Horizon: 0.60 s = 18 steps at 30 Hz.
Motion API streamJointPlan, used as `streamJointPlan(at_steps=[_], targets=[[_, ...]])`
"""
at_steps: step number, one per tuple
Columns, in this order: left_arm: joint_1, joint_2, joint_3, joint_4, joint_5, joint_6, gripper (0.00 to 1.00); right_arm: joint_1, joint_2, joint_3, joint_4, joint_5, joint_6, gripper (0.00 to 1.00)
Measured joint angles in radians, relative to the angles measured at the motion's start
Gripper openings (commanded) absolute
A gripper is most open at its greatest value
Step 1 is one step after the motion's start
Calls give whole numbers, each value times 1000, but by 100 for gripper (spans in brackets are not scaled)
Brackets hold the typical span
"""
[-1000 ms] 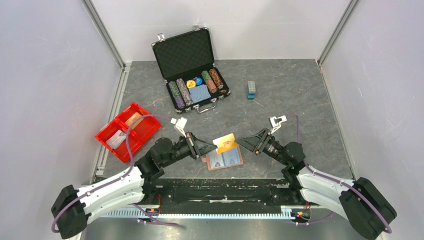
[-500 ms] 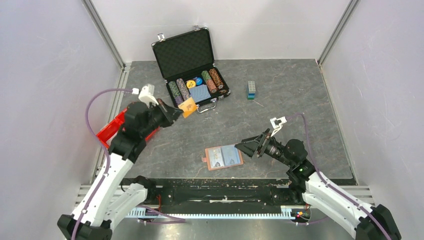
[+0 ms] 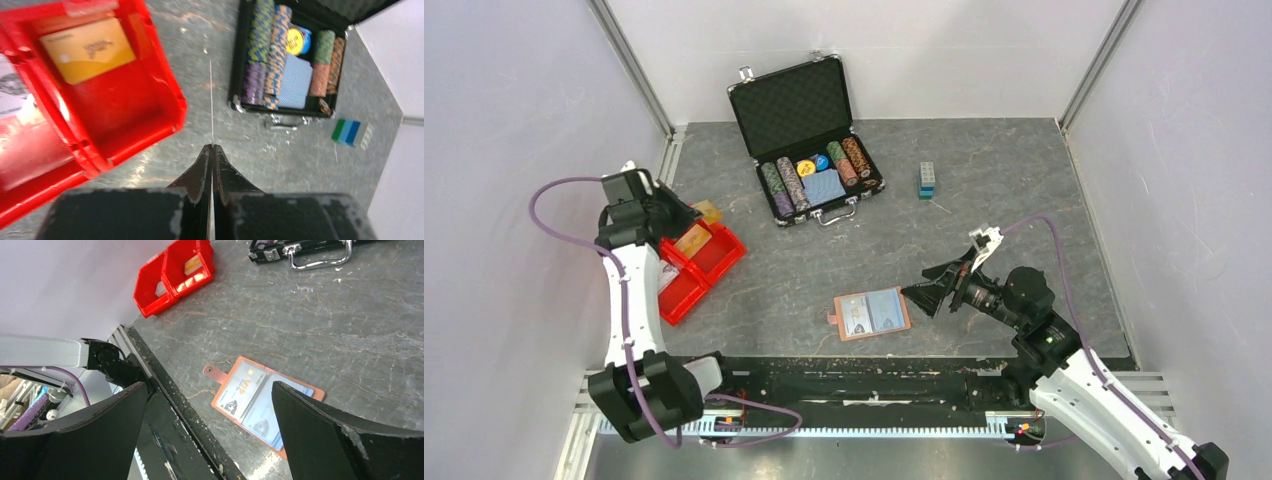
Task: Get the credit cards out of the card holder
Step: Place the credit card in the storage box.
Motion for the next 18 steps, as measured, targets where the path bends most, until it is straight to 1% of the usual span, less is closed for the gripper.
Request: streamJointPlan(at_steps=[3, 8, 11, 15, 18], targets=[[63, 27, 10, -1, -2, 18, 2, 0, -2, 31, -69, 0, -27, 98], [123, 107, 11, -1, -6, 29, 2, 0, 1, 109, -153, 0, -71, 98], [141, 135, 11, -1, -19, 41, 2, 0, 1, 148, -180, 5, -94, 98], [150, 154, 11, 13, -33, 47, 2, 0, 1, 151, -199, 14, -107, 98], [150, 197, 21, 25, -33, 47, 2, 0, 6, 151, -212, 16, -110, 98]])
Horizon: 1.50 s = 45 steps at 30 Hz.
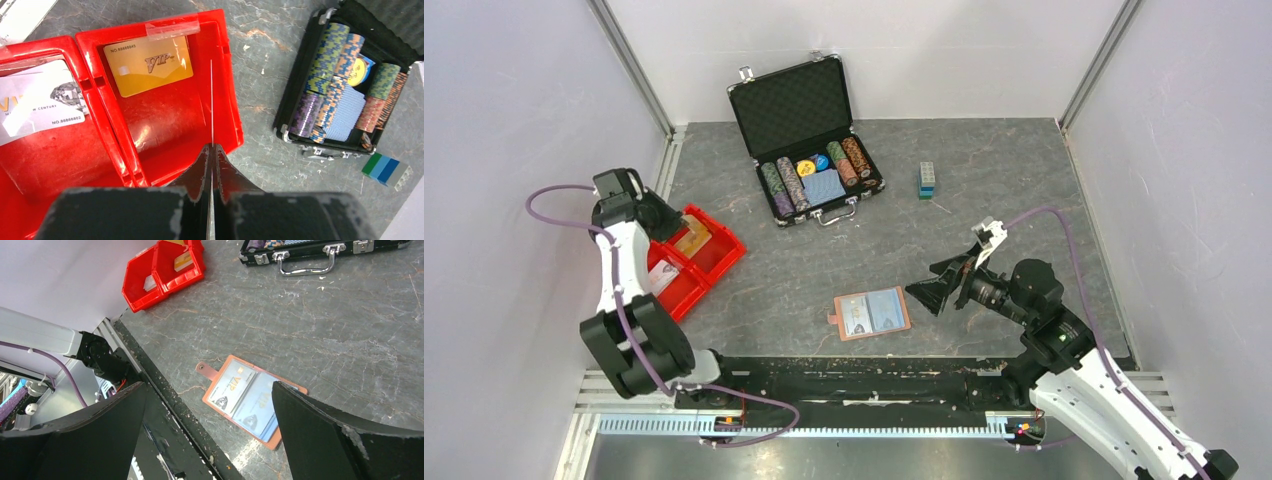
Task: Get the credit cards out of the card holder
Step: Place the credit card in the storage box.
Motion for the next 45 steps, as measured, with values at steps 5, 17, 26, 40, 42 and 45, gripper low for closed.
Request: streamJointPlan(at_steps=[5, 17, 26, 40, 42, 45], targets=[[0, 86, 7, 18, -24, 0, 2, 0, 5, 0, -16, 5, 1, 98], [0, 183, 26, 60, -54, 1, 2, 0, -6, 7, -20, 45, 8, 98], [0, 223, 34, 69, -55, 9, 2, 0, 4, 9, -19, 55, 8, 98], [0, 282, 69, 83, -63, 26, 2, 0, 13, 10, -19, 62, 7, 98], [0, 283, 69, 84, -68, 27, 2, 0, 13, 10, -19, 62, 6, 98], [0, 287, 69, 84, -78, 27, 4, 0, 13, 10, -19, 63, 5, 98]])
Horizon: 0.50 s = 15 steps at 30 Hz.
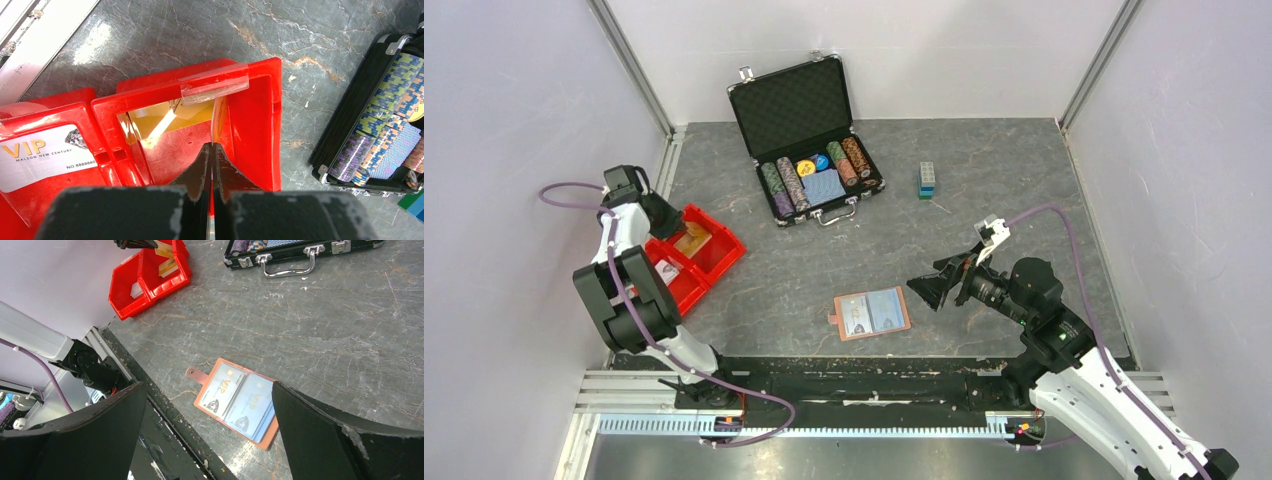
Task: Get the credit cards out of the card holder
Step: Place the credit card in the storage box.
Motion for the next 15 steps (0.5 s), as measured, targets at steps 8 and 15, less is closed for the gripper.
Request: streamJointPlan(at_steps=[8, 15], targets=[[0, 5, 2, 0, -23, 1, 15, 0, 0, 2, 0, 0, -5, 98], [0, 20, 47, -6, -52, 5, 31, 0, 0, 2, -1, 0, -9, 98]])
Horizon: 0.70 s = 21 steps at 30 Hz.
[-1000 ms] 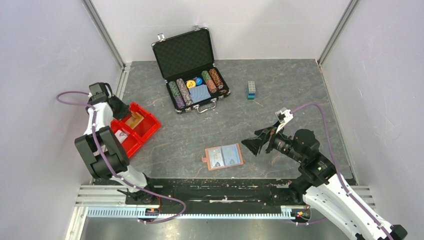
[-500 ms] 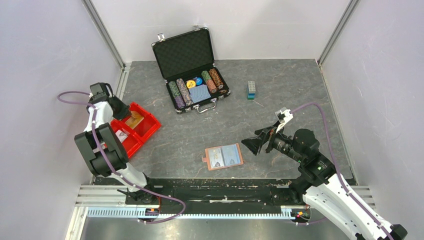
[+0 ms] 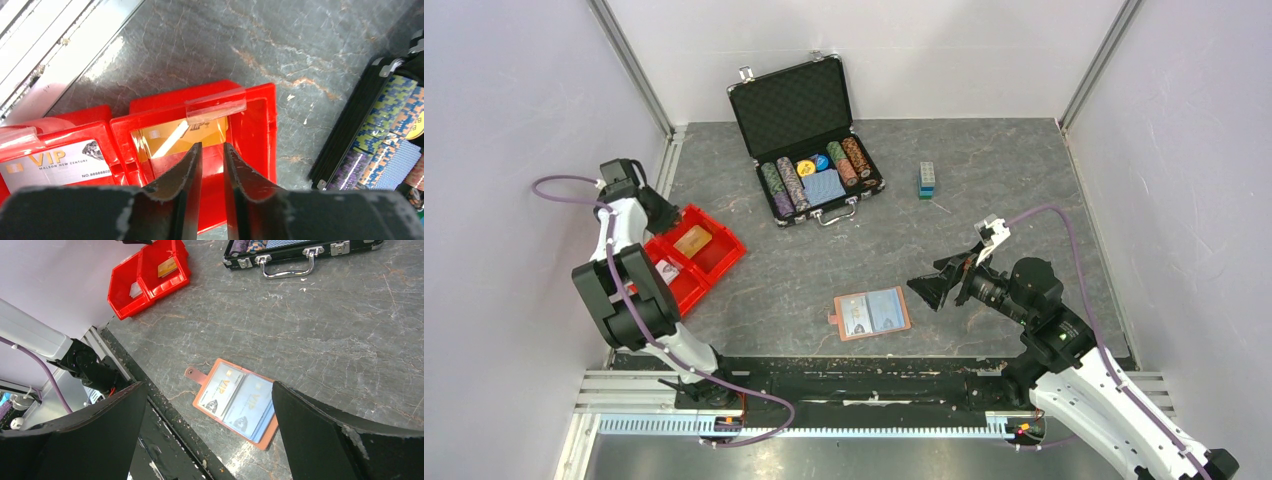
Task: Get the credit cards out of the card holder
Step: Place the credit card in the storage box.
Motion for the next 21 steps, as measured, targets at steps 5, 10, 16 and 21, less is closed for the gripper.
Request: streamJointPlan(at_steps=[5, 10, 16, 21], targets=[[0, 0, 39, 1, 2, 0, 36, 0, 3, 0, -4, 0, -5, 98], [-1, -15, 38, 3, 42, -2, 37, 0, 26, 0, -7, 3, -4, 98], [-48, -146, -44, 3, 146, -6, 40, 0, 68, -9, -5, 8, 2, 95], [-217, -247, -85, -2, 227, -6, 42, 0, 105, -66, -13, 9, 12, 91]])
